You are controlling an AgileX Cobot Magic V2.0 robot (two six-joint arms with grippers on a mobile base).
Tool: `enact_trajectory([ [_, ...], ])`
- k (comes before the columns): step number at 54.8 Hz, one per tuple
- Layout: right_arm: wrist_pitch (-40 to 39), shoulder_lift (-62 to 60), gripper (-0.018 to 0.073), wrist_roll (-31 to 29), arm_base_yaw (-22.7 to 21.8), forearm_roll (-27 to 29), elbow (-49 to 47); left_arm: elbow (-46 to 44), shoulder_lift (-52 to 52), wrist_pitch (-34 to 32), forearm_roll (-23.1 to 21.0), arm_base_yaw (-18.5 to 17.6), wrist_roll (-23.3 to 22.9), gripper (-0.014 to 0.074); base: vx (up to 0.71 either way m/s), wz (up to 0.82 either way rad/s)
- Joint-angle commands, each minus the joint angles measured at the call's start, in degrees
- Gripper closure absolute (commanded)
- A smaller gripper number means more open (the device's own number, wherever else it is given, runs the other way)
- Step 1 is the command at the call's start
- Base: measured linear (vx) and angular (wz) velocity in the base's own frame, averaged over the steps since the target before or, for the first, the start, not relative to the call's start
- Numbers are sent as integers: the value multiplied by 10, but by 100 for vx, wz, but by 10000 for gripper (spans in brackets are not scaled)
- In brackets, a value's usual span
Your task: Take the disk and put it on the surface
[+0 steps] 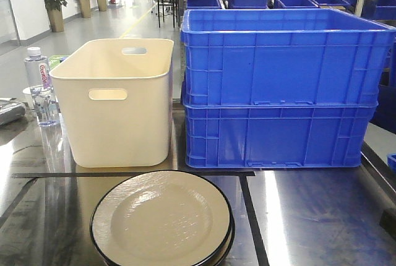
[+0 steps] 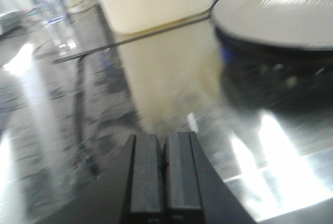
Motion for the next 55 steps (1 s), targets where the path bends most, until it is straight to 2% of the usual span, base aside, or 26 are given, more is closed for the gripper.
enact_trajectory([
  [1, 3, -1, 571, -4, -3, 2, -17, 4, -27, -75, 75, -5, -72, 597, 0, 0],
  [7, 3, -1, 571, -4, -3, 2, -17, 58, -85, -154, 145, -5, -167, 597, 0, 0],
  [10, 3, -1, 571, -4, -3, 2, -17, 90, -117, -193, 164, -5, -218, 597, 0, 0],
  [15, 3, -1, 571, -4, -3, 2, -17, 141, -165, -234, 169, -5, -284, 597, 0, 0],
  [20, 3, -1, 571, -4, -3, 1, -17, 188, -161, -260, 169, -5, -331, 597, 0, 0],
  [23, 3, -1, 571, -4, -3, 1, -17, 183, -162, -211, 186, -5, -341, 597, 0, 1],
  [26, 3, -1, 571, -4, -3, 1, -17, 183, -162, -207, 195, -5, -343, 597, 0, 0],
  [55, 4, -1, 571, -4, -3, 1, -17, 183, -162, -206, 193, -5, -342, 595, 0, 0],
])
